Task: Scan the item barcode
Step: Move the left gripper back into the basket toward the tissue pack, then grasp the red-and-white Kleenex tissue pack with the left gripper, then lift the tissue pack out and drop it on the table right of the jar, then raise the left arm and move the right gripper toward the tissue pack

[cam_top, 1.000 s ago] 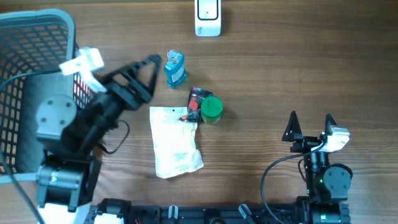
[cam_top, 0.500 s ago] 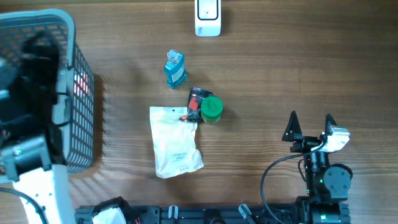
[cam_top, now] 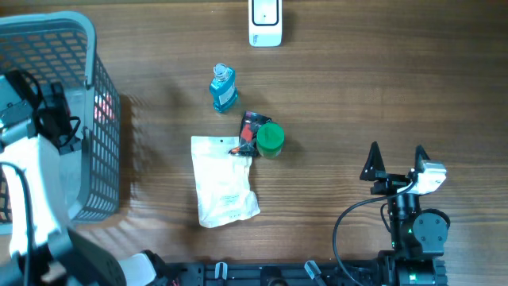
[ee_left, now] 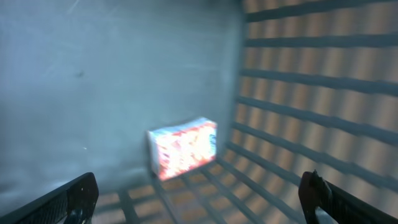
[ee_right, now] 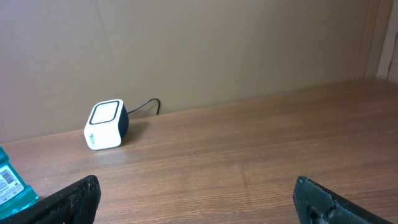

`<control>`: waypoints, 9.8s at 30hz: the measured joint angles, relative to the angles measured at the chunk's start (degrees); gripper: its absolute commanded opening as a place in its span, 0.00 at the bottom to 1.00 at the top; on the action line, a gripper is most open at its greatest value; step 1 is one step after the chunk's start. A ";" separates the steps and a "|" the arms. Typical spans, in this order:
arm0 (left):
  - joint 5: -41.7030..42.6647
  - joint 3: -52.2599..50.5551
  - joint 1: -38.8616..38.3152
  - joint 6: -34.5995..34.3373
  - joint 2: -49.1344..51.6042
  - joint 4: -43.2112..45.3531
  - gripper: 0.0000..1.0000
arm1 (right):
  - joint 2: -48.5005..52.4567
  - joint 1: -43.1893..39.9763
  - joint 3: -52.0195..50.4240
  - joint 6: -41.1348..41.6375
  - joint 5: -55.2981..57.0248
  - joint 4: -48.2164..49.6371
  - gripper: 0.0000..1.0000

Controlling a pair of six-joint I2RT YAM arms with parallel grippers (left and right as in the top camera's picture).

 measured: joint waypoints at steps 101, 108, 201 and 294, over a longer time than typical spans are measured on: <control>5.62 0.00 -0.55 64.22 20.41 15.74 1.00 | -0.02 0.00 0.00 0.00 0.02 0.00 1.00; 4.48 0.26 -0.70 55.36 21.38 16.37 1.00 | 0.00 0.00 0.00 0.00 0.00 0.00 1.00; 33.94 -3.58 -37.79 66.64 -36.76 -12.76 0.28 | 0.00 0.00 0.00 4.09 1.14 1.20 1.00; -7.30 30.88 -56.57 61.66 -6.69 -29.59 1.00 | 68.24 17.42 56.74 11.41 -29.70 -63.65 0.04</control>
